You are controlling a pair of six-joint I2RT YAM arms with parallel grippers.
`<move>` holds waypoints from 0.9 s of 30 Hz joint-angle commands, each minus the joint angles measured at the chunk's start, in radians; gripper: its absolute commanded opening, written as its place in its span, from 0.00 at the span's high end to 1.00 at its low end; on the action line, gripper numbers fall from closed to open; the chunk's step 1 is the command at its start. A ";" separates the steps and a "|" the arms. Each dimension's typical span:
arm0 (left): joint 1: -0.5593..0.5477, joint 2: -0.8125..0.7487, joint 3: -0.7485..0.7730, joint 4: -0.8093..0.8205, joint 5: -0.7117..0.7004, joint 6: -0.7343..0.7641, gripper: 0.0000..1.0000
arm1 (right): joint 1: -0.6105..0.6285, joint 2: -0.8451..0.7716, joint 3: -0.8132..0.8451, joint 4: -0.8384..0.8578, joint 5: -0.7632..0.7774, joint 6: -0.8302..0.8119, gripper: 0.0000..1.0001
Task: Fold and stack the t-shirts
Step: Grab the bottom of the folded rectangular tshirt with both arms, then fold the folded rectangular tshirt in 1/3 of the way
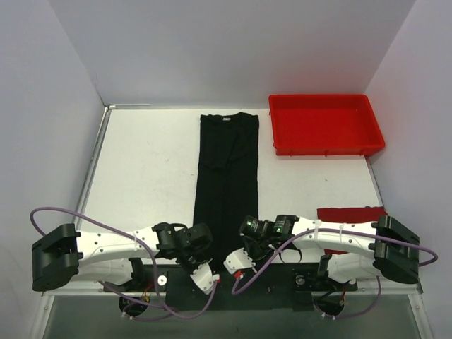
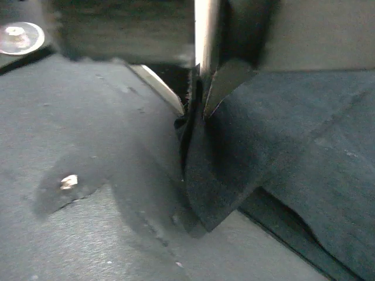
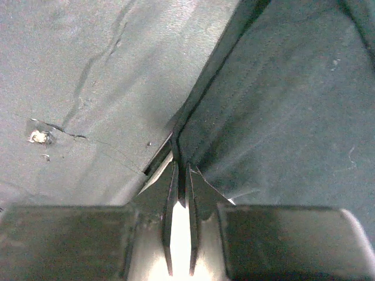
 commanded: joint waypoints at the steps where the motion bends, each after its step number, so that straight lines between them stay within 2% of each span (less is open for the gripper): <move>1: 0.002 0.017 -0.009 0.167 -0.097 -0.106 1.00 | -0.054 -0.066 0.005 -0.024 -0.069 0.063 1.00; 6: 0.057 -0.028 0.047 0.138 -0.111 -0.254 1.00 | -0.172 -0.138 0.028 0.011 -0.138 0.185 1.00; 8: 0.145 -0.029 0.107 0.126 -0.065 -0.333 1.00 | -0.228 -0.160 0.045 0.022 -0.176 0.240 1.00; 9: 0.223 -0.028 0.136 0.121 -0.043 -0.393 1.00 | -0.255 -0.161 0.060 0.024 -0.190 0.259 1.00; 11: 0.331 -0.009 0.218 0.115 0.041 -0.491 1.00 | -0.363 -0.166 0.088 0.025 -0.248 0.322 1.00; 14: 0.437 0.042 0.322 0.123 0.151 -0.588 1.00 | -0.476 -0.152 0.128 0.056 -0.292 0.432 1.00; 21: 0.681 0.245 0.506 0.170 0.232 -0.755 1.00 | -0.704 0.036 0.304 0.106 -0.353 0.593 1.00; 27: 0.787 0.479 0.688 0.236 0.207 -0.792 1.00 | -0.816 0.236 0.455 0.168 -0.308 0.679 1.00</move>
